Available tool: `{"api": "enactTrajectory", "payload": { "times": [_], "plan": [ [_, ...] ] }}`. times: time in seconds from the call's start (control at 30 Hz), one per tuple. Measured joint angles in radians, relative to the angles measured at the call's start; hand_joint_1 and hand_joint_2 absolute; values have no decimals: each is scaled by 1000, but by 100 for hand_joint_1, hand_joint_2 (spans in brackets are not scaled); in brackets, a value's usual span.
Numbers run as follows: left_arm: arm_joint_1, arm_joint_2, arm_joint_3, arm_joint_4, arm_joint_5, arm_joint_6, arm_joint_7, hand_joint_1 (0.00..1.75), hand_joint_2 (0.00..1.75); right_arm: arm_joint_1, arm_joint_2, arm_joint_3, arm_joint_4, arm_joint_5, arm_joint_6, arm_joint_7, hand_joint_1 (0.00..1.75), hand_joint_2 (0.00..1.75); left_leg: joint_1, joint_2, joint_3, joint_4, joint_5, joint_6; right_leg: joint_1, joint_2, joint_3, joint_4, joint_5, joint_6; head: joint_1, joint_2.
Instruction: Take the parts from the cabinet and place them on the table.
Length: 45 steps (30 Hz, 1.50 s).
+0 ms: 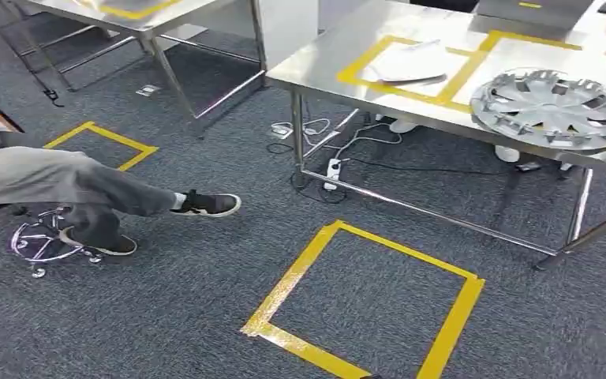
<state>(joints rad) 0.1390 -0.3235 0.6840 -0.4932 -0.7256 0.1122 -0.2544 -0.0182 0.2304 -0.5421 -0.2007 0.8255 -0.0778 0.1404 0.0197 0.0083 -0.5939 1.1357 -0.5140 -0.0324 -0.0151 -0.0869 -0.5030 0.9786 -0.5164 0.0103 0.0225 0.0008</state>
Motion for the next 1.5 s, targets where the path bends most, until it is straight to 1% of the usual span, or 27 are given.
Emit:
{"api": "enactTrajectory", "payload": {
  "times": [0.03, 0.07, 0.1, 0.2, 0.27, 0.3, 0.37, 0.43, 0.5, 0.53, 0.57, 0.63, 0.7, 0.73, 0.77, 0.8, 0.9, 0.93, 1.0, 1.03, 1.07, 1.2, 1.23, 1.3, 1.4, 1.43, 1.5],
  "plan": [
    [-1, 0, 1, 0, -4, 0, 0, 0, 0, 0, 0, -1, 0, -3, 7, 1, 0, 0, 0, 40, 52, -90, 27, 1, 0, -10, 6, 1, -3, 5, 0, 0],
    [-6, -1, 2, 0, -5, 0, 0, 0, 0, 0, 0, -4, 0, -3, 11, 2, 0, 0, -11, 79, 65, -123, 9, 8, 11, -18, 13, 6, -8, 13, -3, 0],
    [-9, -1, 2, 0, -7, 0, -1, 0, 0, -1, 0, -6, 0, -3, 14, 2, 0, 0, -10, 59, 60, -122, 17, 27, 11, -25, 4, 6, -9, 19, 3, 0],
    [-8, -1, 5, 0, -8, 0, -2, 0, 0, -6, 0, -9, 0, -4, 16, 4, 0, 0, -14, 34, 46, -124, 24, 49, 7, -46, 19, 3, -5, 35, 6, 0],
    [-11, -2, 7, 0, -8, 1, -2, 0, 0, -5, 0, -10, 0, 2, 11, 3, 0, 0, -9, 17, 44, -128, 33, 66, 2, 43, -8, 52, -55, 44, 8, 0],
    [-12, -2, 9, 0, -8, 2, -2, 0, 0, -4, 0, -10, 0, 10, -8, -13, 0, 0, -10, 5, 39, -128, 36, 70, 2, 68, -41, 128, -97, 43, 10, 0],
    [-14, -2, 14, 2, -5, 8, -7, 0, 0, -1, -1, -10, 0, 23, -42, -42, 0, 0, -15, -20, 31, -127, 40, 76, 5, 83, -121, 295, -163, 40, 10, 0],
    [-14, -2, 18, 6, -3, 13, -7, 0, 0, 0, -1, -10, 0, 23, -35, -41, 0, 0, -19, -47, 30, -126, 42, 78, 5, 85, -135, 313, -138, 34, 9, 0],
    [-16, -2, 19, 8, -3, 16, -7, 0, 0, 0, -1, -10, 0, 21, -31, -36, 0, 0, -21, -78, 31, -123, 43, 77, 5, 100, -72, 170, -45, 24, 9, 0],
    [-16, -3, 21, 8, -3, 16, -7, 0, 0, 0, -1, -10, 0, 21, -30, -36, 0, 0, -21, -93, 30, -121, 44, 75, 5, 133, -30, 75, 0, 17, 10, 0],
    [-18, -4, 22, 9, -3, 17, -7, 0, 0, 0, -2, -11, 0, 21, -29, -35, 0, 0, -22, -100, 26, -119, 45, 71, 3, 199, -15, 37, -11, 11, 6, 0],
    [-21, -3, 24, 10, -3, 18, -8, 0, 0, -1, -2, -11, 0, 21, -27, -35, 0, 0, -16, -124, 11, -115, 52, 57, 5, 186, -6, 15, -13, 17, 8, 0],
    [-19, -3, 26, 14, -3, 18, -8, 0, 0, -1, -2, -11, 0, 21, -27, -34, 0, 0, -11, -150, 4, -120, 62, 40, 8, 166, 0, 14, -6, 11, 9, 0],
    [-20, -1, 27, 14, -3, 18, -8, 0, 0, -2, 1, -11, 0, 21, -26, -34, 0, 0, -13, -136, 1, -110, 56, 39, -3, 145, 5, -1, 3, 6, 6, 0],
    [-21, -1, 28, 15, -3, 19, -8, 0, 0, -1, 1, -11, 0, 21, -26, -34, 0, 0, -19, -75, -13, -80, 30, 36, -1, 129, 9, -4, 4, 3, 3, 0],
    [-23, -1, 29, 15, -3, 19, -8, 0, 0, 1, 1, -11, 1, 21, -26, -34, 0, 0, -18, -46, -40, -21, -8, 30, 0, 112, 9, -4, 3, -1, -3, 0],
    [-24, 0, 30, 16, -3, 19, -8, 0, 0, 4, 1, -13, 1, 21, -26, -34, 0, 0, -8, -22, -129, 185, -95, 17, 3, 56, 8, -3, 0, -3, -2, 0],
    [-23, 0, 31, 16, -3, 19, -8, 0, 0, 4, 1, -13, 1, 21, -25, -34, 0, 0, -6, -20, -124, 183, -82, 14, 3, 40, 8, -3, -1, -2, -2, 0],
    [-23, 0, 32, 16, -3, 19, -8, 0, 0, 2, 1, -14, 1, 21, -25, -34, 0, 0, -1, -7, -50, 52, -7, 12, 3, 12, 11, -2, -5, 2, -2, 0],
    [-23, 0, 33, 16, -3, 19, -8, 0, 0, 2, 1, -14, 1, 21, -25, -34, 0, 0, 0, 18, 3, -42, 32, 13, 3, 2, 19, -2, -9, 5, -2, 0],
    [-24, 0, 33, 16, -3, 19, -8, 0, 0, 2, 1, -14, 1, 21, -25, -34, 0, 0, -4, 67, 39, -111, 29, 13, 5, -9, 22, -1, -13, 11, -2, 0],
    [-23, -1, 34, 18, -5, 20, -9, 0, 0, -2, 1, -14, 0, 33, -20, -31, 0, 0, -18, 34, 32, -116, 25, 43, 9, -40, 34, -4, -20, 36, 0, 0],
    [-24, -2, 35, 18, -5, 21, -9, 0, 0, -3, 1, -15, 0, 37, -20, -31, 0, 0, -13, 22, 37, -125, 33, 55, 6, -37, 33, -2, -25, 44, -1, 0],
    [-25, -3, 37, 18, -5, 23, -9, 0, 0, -2, 1, -14, 0, 39, -21, -31, 0, 0, -10, 6, 33, -126, 38, 66, 2, 58, -7, 76, -84, 48, 8, 0],
    [-25, -3, 40, 18, -5, 24, -9, 0, 0, 1, 1, -15, 0, 37, -19, -27, 0, 0, -16, -27, 30, -125, 39, 70, 5, 85, -129, 315, -174, 47, 9, 0],
    [-25, -3, 41, 19, -4, 24, -9, 0, 0, 1, 1, -15, 0, 36, -17, -27, 0, 0, -18, -41, 31, -125, 39, 70, 5, 85, -145, 332, -161, 44, 10, 0],
    [-26, -3, 43, 21, -3, 25, -9, 0, 0, 1, 1, -15, 0, 35, -16, -27, 0, 0, -20, -72, 33, -123, 39, 70, 5, 91, -108, 226, -73, 36, 9, 0]
  ]
}}
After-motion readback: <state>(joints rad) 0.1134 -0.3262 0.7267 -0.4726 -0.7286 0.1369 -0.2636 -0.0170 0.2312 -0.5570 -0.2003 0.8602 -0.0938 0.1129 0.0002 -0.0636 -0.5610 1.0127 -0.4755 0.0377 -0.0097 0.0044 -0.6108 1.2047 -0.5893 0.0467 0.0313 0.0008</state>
